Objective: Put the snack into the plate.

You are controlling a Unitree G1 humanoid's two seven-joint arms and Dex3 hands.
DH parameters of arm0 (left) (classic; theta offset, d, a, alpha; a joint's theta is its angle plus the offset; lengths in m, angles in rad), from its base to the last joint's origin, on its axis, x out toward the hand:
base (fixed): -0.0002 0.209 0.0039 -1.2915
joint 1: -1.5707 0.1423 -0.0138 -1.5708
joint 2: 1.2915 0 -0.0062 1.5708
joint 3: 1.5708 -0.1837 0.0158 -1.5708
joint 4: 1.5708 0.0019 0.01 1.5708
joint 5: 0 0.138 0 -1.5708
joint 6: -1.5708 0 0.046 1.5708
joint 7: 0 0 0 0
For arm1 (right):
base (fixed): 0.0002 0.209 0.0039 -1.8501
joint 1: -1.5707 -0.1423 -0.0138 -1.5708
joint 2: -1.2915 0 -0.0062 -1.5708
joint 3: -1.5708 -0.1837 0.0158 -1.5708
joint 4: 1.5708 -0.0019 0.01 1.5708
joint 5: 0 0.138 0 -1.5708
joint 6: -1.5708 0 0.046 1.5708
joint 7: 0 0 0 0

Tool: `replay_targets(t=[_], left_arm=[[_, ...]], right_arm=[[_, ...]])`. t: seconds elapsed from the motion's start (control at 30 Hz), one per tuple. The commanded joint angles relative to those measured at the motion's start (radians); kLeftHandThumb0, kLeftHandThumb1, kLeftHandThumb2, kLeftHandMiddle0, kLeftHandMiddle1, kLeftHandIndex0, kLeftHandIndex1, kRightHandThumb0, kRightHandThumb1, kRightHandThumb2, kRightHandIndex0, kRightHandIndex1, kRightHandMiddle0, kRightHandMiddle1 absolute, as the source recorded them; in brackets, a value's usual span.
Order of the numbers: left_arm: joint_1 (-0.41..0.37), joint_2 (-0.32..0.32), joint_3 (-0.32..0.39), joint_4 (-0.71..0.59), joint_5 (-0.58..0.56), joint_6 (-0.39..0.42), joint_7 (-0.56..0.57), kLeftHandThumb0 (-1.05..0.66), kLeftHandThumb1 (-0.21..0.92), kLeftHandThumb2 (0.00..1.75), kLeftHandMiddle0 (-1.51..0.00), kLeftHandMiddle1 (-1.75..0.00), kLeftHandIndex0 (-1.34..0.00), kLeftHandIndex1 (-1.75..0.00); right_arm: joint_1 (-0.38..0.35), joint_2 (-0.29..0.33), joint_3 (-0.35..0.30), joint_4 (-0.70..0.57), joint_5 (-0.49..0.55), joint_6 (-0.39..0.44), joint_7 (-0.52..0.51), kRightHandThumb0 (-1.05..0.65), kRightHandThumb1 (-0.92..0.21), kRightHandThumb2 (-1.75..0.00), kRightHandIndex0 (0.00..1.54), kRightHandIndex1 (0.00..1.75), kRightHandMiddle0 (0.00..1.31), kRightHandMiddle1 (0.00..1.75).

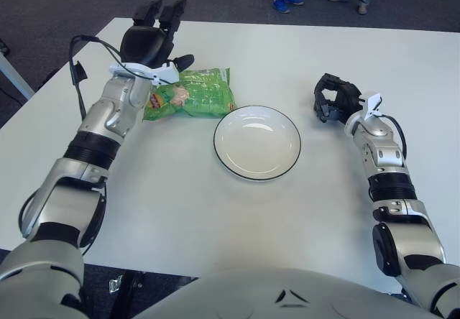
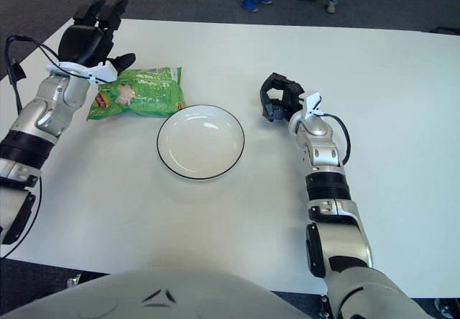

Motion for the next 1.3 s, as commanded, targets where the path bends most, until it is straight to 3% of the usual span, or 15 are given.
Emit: replay_targets(t=[0.0, 0.3, 0.5, 0.83, 1.07, 1.27], left_arm=[[0.075, -0.055, 0.019, -0.225, -0.047, 0.188, -0.210, -1.05, 0.92, 0.90, 0.00, -0.18, 0.00, -0.19], [0.100, -0.088, 0.041, -0.392, -0.125, 0.389, -0.454, -1.05, 0.92, 0.85, 0.00, -0.09, 0.00, -0.08], [0.094, -0.077, 0.021, -0.439, -0.124, 0.451, -0.563, -1.05, 0.92, 0.80, -0.01, -0.02, -0.01, -0.01], [0.079, -0.051, -0.004, -0.430, -0.140, 0.427, -0.695, -1.05, 0.92, 0.71, 0.00, 0.00, 0.00, 0.00], [0.080, -0.048, -0.026, -0.379, -0.105, 0.383, -0.684, -1.05, 0.92, 0.67, 0.00, 0.00, 0.00, 0.00], [0.070, -0.044, -0.067, -0.321, -0.010, 0.370, -0.648, -1.05, 0.92, 0.67, 0.00, 0.00, 0.00, 0.00]], right_arm=[[0.064, 0.002, 0.030, 0.061, -0.027, 0.069, 0.019, -0.45, -0.43, -1.18, 1.27, 1.75, 0.53, 1.75], [0.058, 0.000, 0.032, 0.064, -0.027, 0.078, 0.025, -0.45, -0.43, -1.18, 1.27, 1.75, 0.53, 1.75], [0.056, 0.002, 0.032, 0.063, -0.024, 0.082, 0.023, -0.45, -0.43, -1.18, 1.26, 1.75, 0.53, 1.75], [0.058, 0.006, 0.031, 0.054, -0.022, 0.090, 0.019, -0.45, -0.43, -1.18, 1.26, 1.75, 0.53, 1.75], [0.059, 0.007, 0.034, 0.047, -0.026, 0.096, 0.015, -0.45, -0.43, -1.18, 1.26, 1.75, 0.53, 1.75], [0.062, 0.004, 0.037, 0.041, -0.027, 0.096, 0.016, -0.45, -0.43, -1.18, 1.26, 1.75, 0.53, 1.75]])
